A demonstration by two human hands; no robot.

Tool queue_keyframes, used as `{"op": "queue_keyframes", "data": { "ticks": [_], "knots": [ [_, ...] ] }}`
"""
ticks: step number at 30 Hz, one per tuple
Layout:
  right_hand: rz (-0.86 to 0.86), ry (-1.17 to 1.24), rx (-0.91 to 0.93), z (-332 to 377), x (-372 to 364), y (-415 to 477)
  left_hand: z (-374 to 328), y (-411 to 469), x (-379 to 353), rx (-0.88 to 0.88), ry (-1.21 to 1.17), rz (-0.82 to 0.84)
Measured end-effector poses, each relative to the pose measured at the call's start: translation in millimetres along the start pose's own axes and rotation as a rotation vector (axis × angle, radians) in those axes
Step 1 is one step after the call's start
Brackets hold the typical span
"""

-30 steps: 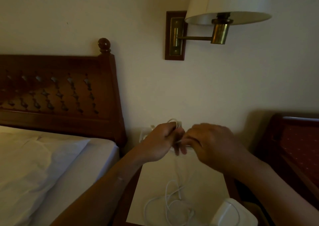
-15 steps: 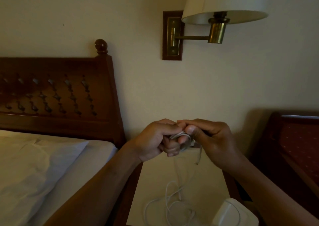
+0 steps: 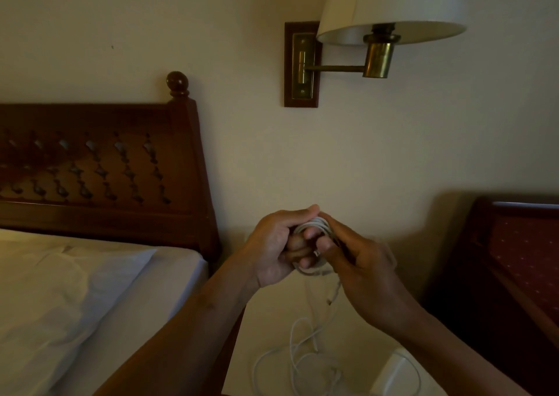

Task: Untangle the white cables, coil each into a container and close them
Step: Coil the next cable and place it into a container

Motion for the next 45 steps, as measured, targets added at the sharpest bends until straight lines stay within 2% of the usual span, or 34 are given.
{"op": "queue_keyframes", "data": {
  "ticks": [2,4,8,11,13,15,17,21,23,25,29,31,33,37,40,42,45],
  "knots": [
    [-0.062,0.017,-0.019,-1.9,-2.6,-0.2,4.4,2.1,-6.7,-0.001,0.003,-0.146],
    [-0.148,-0.088,-0.014,-3.1,-0.9,0.4,8.4,5.0,-14.4,-0.05,0.027,-0.275],
    [-0.223,-0.215,0.071,3.4,2.1,3.0,12.3,6.2,-22.1,-0.311,0.057,-0.474],
    [-0.225,-0.273,0.101,6.9,4.5,6.8,13.3,3.3,-26.0,-0.449,0.096,-0.523],
    [-0.261,-0.201,0.068,5.4,11.0,7.3,8.7,3.4,-24.8,-0.415,0.042,-0.385],
    [-0.267,-0.129,0.07,8.0,19.2,6.0,-0.7,0.8,-22.7,-0.245,-0.045,-0.107],
    [-0.209,-0.2,0.118,14.1,24.1,4.8,-8.8,-5.1,-13.0,-0.122,0.025,0.033],
    [-0.091,-0.477,0.181,19.7,30.2,10.8,-9.5,-8.2,-6.4,-0.03,0.177,0.035],
    [-0.062,-0.514,0.168,19.8,31.0,14.6,-9.0,-7.9,-8.2,-0.03,0.178,0.03],
    [-0.065,-0.473,0.135,19.0,33.0,16.4,-8.0,-7.1,-7.9,-0.049,0.153,0.029],
    [-0.167,-0.193,-0.061,7.9,38.0,16.9,-0.4,-4.3,-14.3,-0.11,-0.052,0.089],
    [-0.209,-0.107,-0.101,4.8,34.8,15.4,2.9,-2.7,-14.8,-0.118,-0.125,0.102],
    [-0.228,-0.056,-0.086,4.9,28.7,12.3,3.4,-2.8,-12.1,-0.097,-0.145,0.1],
    [-0.15,-0.051,-0.021,1.3,21.2,8.4,5.2,-3.3,-13.0,-0.038,-0.252,0.096],
    [-0.137,-0.046,0.0,0.8,21.2,11.5,8.2,-2.8,-17.5,-0.054,-0.315,0.084],
    [-0.182,-0.151,0.079,3.4,22.4,12.4,8.9,-3.2,-21.3,-0.054,-0.347,0.122],
    [-0.255,-0.49,0.265,7.1,23.6,9.5,10.2,-3.2,-21.5,-0.039,-0.339,0.131]
  ]
}}
Point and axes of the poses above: each hand's wrist, its own y-axis towards the middle knuckle, its own x-axis out of the back of the hand, z = x × y, the point moved 4 cm from there along y, towards the middle knuckle, and after that the axes turned 8 degrees about z, right-handed, at the moved point
